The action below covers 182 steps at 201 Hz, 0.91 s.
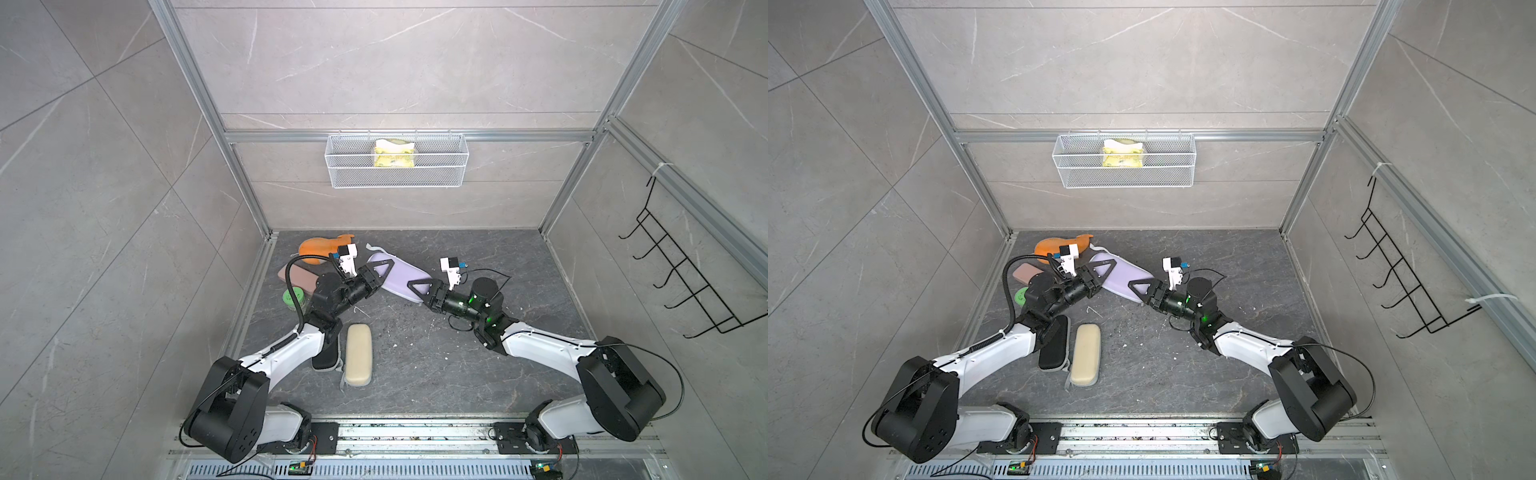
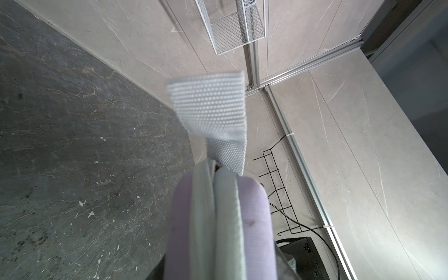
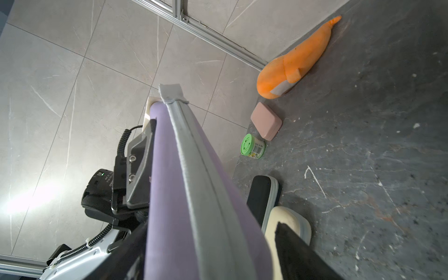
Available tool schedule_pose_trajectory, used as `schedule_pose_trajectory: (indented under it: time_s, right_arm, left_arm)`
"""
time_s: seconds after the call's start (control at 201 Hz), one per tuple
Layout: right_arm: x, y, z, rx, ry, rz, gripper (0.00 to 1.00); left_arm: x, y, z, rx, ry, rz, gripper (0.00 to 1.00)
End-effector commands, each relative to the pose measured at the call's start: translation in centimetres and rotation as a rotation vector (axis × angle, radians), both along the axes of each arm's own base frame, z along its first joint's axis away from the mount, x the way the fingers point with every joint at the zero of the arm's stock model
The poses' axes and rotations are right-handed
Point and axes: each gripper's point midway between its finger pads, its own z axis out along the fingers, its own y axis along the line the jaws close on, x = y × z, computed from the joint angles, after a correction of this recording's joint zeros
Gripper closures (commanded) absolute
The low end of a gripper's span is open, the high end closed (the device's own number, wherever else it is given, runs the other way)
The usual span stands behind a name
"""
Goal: Put umbrellas into zippered umbrella sleeves
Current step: Adjust the umbrella sleeve.
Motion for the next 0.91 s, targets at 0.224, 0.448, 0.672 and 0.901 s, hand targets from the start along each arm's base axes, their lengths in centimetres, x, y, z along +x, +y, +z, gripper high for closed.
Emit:
schedule_pose_trajectory:
  time_s: [0.224,0.448,0.672,0.901]
  right_arm:
    - [1.4,0.6,4.5,0.135,-0.101,0.017,0.66]
    - [1.5,-0.1,5.1,0.073,-0.123,0.12,0.83]
    - [-1.4,1.0,2.2,-0.172,-0.116,0.357,0.87]
    - [-4.6,1.2,1.3,-0.326,-0.187,0.559,0.88]
  left_arm:
    - [-1.3,0.5,2.5,0.078,-0.087,0.027,0.44]
    - [-3.5,7.0,0.5,0.347,-0.015,0.089,0.23]
    - [-4.8,8.6,1.0,0.469,-0.044,-0.026,0.2]
    - [-5.4,6.2,-0.1,0.464,-0.034,-0.241,0.17]
